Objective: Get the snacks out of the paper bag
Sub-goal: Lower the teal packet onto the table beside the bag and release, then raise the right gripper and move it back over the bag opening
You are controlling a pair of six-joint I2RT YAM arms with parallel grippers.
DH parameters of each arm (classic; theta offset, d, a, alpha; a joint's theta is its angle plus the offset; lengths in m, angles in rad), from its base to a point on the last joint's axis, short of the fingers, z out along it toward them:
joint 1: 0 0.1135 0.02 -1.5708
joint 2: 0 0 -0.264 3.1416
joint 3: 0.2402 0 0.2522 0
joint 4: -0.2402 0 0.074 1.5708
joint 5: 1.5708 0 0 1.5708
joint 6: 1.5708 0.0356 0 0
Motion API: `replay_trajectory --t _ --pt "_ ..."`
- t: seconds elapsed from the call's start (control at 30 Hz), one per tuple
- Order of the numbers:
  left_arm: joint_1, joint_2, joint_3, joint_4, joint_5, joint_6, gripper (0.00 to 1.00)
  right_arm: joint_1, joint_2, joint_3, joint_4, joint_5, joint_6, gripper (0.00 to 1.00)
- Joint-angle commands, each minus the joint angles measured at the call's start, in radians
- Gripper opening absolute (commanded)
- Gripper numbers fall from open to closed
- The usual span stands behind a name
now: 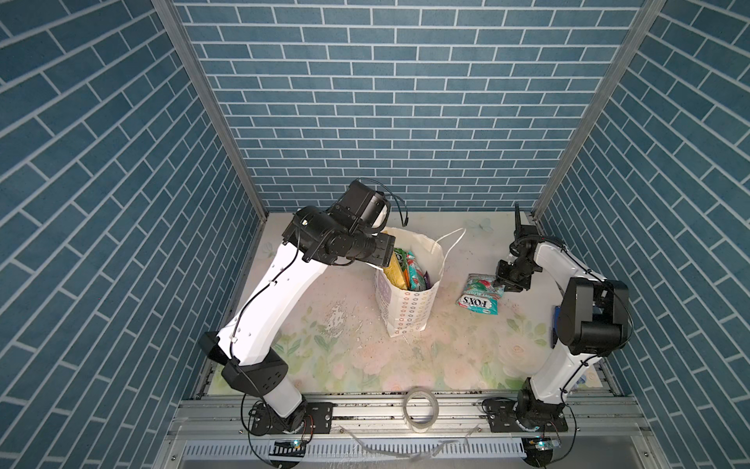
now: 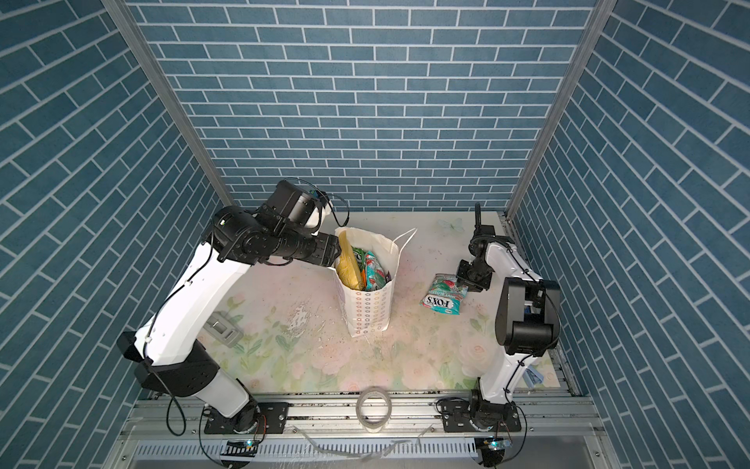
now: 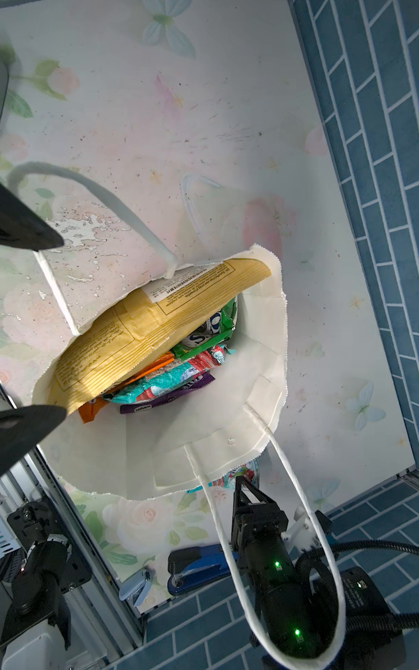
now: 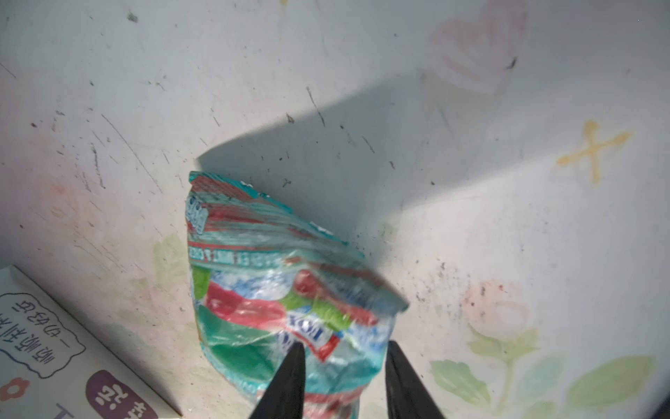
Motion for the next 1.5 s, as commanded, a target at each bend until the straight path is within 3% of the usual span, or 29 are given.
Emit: replay_trajectory --t 0.0,0.1,0.23,0.37,0.47,0.67,0.8,0.87,1.17,1.47 --pt "-0.005 0.015 -0.004 -0.039 -0.036 -0.045 0.69 -0.005 -0.067 0.069 -0.061 0.049 -0.044 0.4" --pt "-0.005 0.023 -0.035 -0.033 -0.042 -0.067 0.64 -0.004 -0.12 0.135 -0.092 0.055 -0.051 0.4" --pt "-0.005 0.037 -0.083 0.001 -0.04 -0.085 0.43 -0.001 -0.203 0.22 -0.114 0.005 -0.062 0.4" --pt "-0.002 0.05 -0.13 0.016 -0.07 -0.101 0.41 0.027 -0.28 0.333 -0.157 -0.061 -0.083 0.4" --pt "0.009 0.043 -0.171 0.053 -0.085 -0.108 0.35 0.093 -0.284 0.485 -0.241 -0.08 -0.125 0.4" --pt "0.034 0.034 -0.224 0.108 -0.105 -0.119 0.34 0.237 -0.249 0.741 -0.339 -0.176 -0.14 0.38" --pt "0.048 0.028 -0.27 0.142 -0.098 -0.118 0.3 0.365 -0.192 0.842 -0.374 -0.31 -0.112 0.38" --pt "0.052 0.026 -0.286 0.156 -0.094 -0.118 0.27 0.441 -0.157 0.867 -0.383 -0.323 -0.106 0.38" --pt "0.057 0.016 -0.349 0.227 -0.063 -0.108 0.25 0.669 -0.001 0.939 -0.493 -0.156 -0.089 0.4" --pt "0.065 0.006 -0.388 0.27 -0.028 -0.079 0.21 0.749 0.206 1.094 -0.569 -0.005 -0.039 0.33"
